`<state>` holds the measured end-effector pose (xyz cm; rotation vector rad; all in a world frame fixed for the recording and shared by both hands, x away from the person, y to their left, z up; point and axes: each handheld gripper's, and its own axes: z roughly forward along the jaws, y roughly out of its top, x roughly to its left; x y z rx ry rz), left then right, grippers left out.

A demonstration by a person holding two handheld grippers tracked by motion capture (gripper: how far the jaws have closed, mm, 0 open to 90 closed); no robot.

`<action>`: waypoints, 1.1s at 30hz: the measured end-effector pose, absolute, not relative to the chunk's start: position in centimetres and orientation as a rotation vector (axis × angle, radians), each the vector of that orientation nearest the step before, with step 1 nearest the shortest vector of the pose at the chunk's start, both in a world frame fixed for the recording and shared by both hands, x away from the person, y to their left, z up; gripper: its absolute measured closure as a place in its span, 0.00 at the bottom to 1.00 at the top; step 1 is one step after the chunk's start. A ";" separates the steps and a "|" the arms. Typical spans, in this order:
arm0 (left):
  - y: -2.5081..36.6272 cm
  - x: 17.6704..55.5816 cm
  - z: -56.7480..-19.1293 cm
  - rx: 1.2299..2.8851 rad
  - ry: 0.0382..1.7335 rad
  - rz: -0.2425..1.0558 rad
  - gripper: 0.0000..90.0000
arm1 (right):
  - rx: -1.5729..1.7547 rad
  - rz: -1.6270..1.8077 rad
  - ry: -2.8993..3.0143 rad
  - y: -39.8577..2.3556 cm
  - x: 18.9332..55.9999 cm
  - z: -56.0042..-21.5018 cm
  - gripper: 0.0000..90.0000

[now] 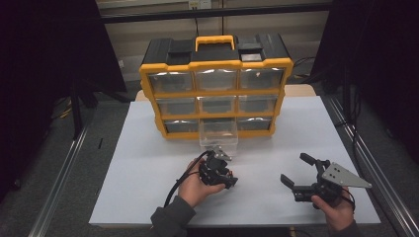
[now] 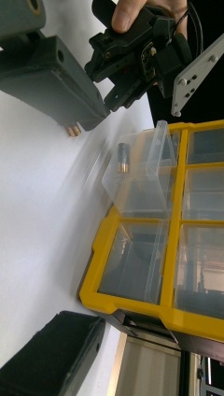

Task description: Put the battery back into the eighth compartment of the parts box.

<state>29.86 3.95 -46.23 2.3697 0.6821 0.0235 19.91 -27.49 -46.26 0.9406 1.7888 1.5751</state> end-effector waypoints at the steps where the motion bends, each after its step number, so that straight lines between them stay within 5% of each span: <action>1: 3.9 29.8 -46.3 2.370 0.683 0.033 0.60 | 0.939 1.577 1.792 -27.5 19.9 -46.3 0.02; 16: 3.9 29.8 -46.6 2.430 0.656 0.075 0.68 | 0.939 1.574 1.792 -27.5 19.9 -46.3 0.02; 24: 4.1 29.8 -46.4 2.470 0.634 0.094 0.85 | 0.936 1.576 1.794 -27.5 19.9 -46.2 0.02; 33: 4.0 29.8 -46.3 2.472 0.665 0.076 0.86 | 0.942 1.574 1.794 -27.4 19.9 -46.3 0.02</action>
